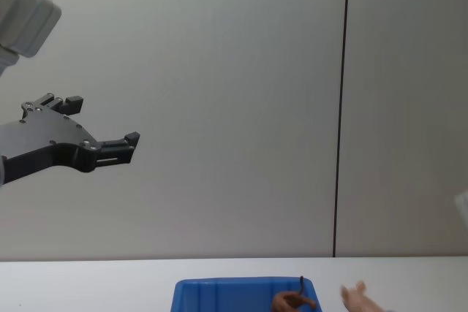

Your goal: Pick up the two dolls from the table and place them into the box.

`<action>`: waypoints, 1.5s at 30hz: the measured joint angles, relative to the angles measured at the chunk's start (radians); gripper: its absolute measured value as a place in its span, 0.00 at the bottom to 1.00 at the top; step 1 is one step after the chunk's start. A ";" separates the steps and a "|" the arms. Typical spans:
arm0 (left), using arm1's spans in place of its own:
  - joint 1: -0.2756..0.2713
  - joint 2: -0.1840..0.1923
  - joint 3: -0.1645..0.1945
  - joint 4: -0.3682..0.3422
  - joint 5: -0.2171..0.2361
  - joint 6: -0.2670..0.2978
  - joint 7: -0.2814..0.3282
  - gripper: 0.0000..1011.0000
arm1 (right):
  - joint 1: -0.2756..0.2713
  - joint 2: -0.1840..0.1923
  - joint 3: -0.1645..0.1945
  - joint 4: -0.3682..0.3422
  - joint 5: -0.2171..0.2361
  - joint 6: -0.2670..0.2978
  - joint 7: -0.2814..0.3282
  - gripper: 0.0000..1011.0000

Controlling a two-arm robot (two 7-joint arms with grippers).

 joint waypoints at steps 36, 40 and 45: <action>0.000 0.000 0.000 0.000 0.000 0.000 0.000 0.99 | 0.078 -0.069 -0.048 -0.023 -0.048 -0.111 0.149 0.99; 0.000 0.000 0.000 0.000 0.000 0.000 0.000 0.99 | 0.060 -0.058 -0.043 -0.048 -0.038 -0.117 0.121 0.99; 0.000 0.000 0.000 0.000 0.000 0.000 0.000 0.99 | 0.041 -0.046 -0.037 -0.075 -0.029 -0.123 0.094 0.99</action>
